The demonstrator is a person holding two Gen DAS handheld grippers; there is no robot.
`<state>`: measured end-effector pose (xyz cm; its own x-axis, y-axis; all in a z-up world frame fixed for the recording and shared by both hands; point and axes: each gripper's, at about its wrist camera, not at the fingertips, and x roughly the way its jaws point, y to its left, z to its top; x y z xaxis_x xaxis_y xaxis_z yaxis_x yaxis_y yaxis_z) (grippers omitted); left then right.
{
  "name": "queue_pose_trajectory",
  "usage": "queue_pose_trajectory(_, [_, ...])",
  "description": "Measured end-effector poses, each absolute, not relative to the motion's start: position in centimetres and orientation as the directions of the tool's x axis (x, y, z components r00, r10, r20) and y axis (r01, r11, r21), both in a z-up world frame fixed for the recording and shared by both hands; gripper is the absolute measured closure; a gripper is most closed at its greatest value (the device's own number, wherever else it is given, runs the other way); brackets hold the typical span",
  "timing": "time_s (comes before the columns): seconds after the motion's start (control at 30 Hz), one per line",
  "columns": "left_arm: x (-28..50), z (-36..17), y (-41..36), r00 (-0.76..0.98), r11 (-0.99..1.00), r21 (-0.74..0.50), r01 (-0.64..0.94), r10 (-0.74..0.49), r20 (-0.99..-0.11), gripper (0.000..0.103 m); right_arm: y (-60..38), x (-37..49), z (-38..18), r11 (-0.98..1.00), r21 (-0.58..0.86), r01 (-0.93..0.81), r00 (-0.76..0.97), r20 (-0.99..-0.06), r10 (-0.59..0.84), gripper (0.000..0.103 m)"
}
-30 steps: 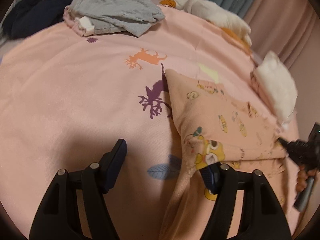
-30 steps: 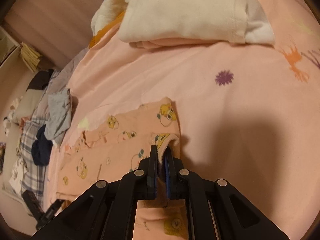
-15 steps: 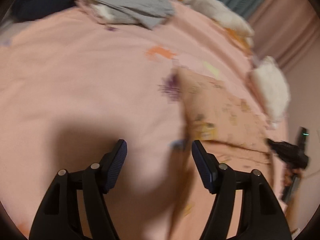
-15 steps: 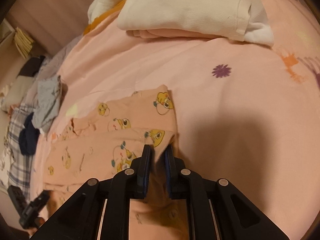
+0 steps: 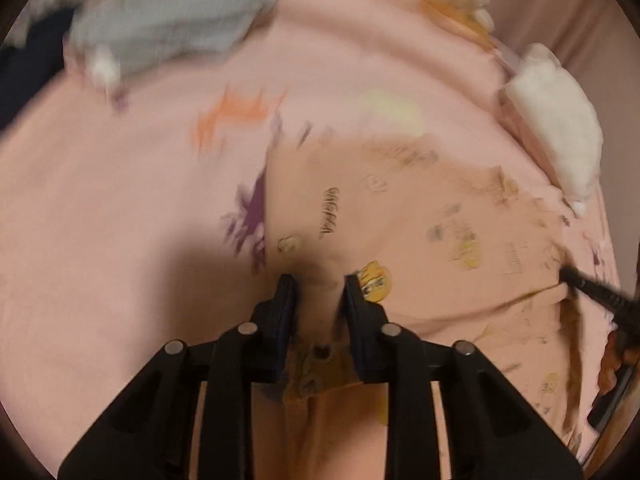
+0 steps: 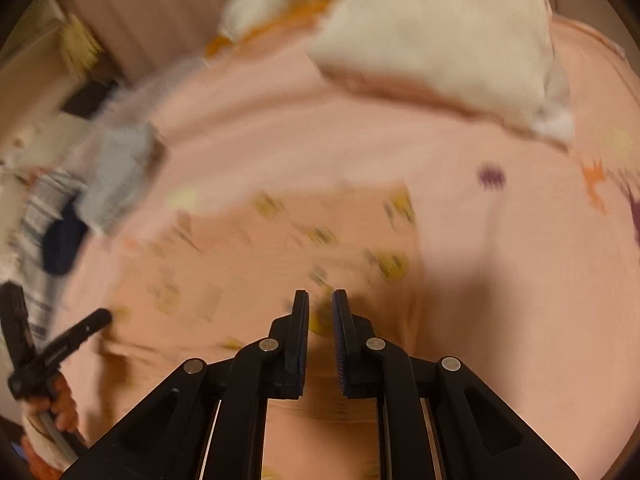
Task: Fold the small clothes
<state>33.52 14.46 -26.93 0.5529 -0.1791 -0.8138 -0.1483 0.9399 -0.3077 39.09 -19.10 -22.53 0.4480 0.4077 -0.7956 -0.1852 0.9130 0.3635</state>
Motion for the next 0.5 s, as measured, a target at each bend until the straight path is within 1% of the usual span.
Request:
queue_pose_trajectory(0.03, [33.0, -27.1, 15.1, 0.584, 0.932, -0.337, -0.136, -0.2, -0.787, 0.075, -19.3, 39.1, -23.8, 0.925, 0.34, -0.172, 0.438, -0.814, 0.381, 0.099])
queue_pose_trajectory(0.07, [32.4, -27.1, 15.7, 0.599, 0.926, -0.355, -0.127, -0.214, -0.772, 0.074, -19.8, 39.0, -24.4, 0.92, 0.352, -0.176, 0.451, -0.802, 0.393, 0.099])
queue_pose_trajectory(0.1, [31.9, -27.2, 15.9, 0.604, 0.929, -0.348, -0.125, -0.207, -0.77, 0.074, -20.8, 38.6, -24.8, 0.895, 0.404, -0.189, 0.481, -0.757, 0.443, 0.101])
queue_pose_trajectory(0.13, [31.6, -27.1, 15.8, 0.601, 0.937, -0.328, -0.121, -0.194, -0.775, 0.072, -21.6, 38.5, -25.1, 0.883, 0.435, -0.175, 0.482, -0.744, 0.462, 0.103])
queue_pose_trajectory(0.2, [31.0, -26.9, 15.5, 0.597, 0.947, -0.299, -0.12, -0.172, -0.784, 0.068, -23.0, 38.4, -25.8, 0.851, 0.504, -0.144, 0.473, -0.721, 0.507, 0.103])
queue_pose_trajectory(0.27, [30.1, -26.4, 15.3, 0.579, 0.952, -0.279, -0.126, -0.158, -0.8, 0.066, -24.2, 38.2, -26.1, 0.821, 0.557, -0.124, 0.455, -0.703, 0.546, 0.103])
queue_pose_trajectory(0.37, [28.7, -26.0, 15.7, 0.553, 0.954, -0.27, -0.133, -0.154, -0.819, 0.058, -24.4, 36.9, -25.5, 0.831, 0.541, -0.132, 0.433, -0.722, 0.539, 0.103])
queue_pose_trajectory(0.4, [27.7, -25.5, 16.2, 0.545, 0.948, -0.28, -0.154, -0.155, -0.824, 0.056, -24.6, 36.0, -25.0, 0.836, 0.532, -0.131, 0.417, -0.736, 0.534, 0.103])
queue_pose_trajectory(0.43, [26.9, -25.1, 16.5, 0.533, 0.941, -0.293, -0.168, -0.163, -0.83, 0.057, -24.7, 35.5, -24.6, 0.838, 0.53, -0.126, 0.403, -0.745, 0.532, 0.103])
queue_pose_trajectory(0.47, [26.3, -24.8, 16.7, 0.521, 0.937, -0.3, -0.178, -0.169, -0.836, 0.057, -24.6, 34.8, -24.3, 0.84, 0.529, -0.118, 0.387, -0.755, 0.53, 0.102])
queue_pose_trajectory(0.5, [25.1, -24.5, 16.9, 0.51, 0.934, -0.31, -0.181, -0.18, -0.841, 0.057, -24.7, 33.7, -23.8, 0.837, 0.535, -0.116, 0.372, -0.758, 0.536, 0.088])
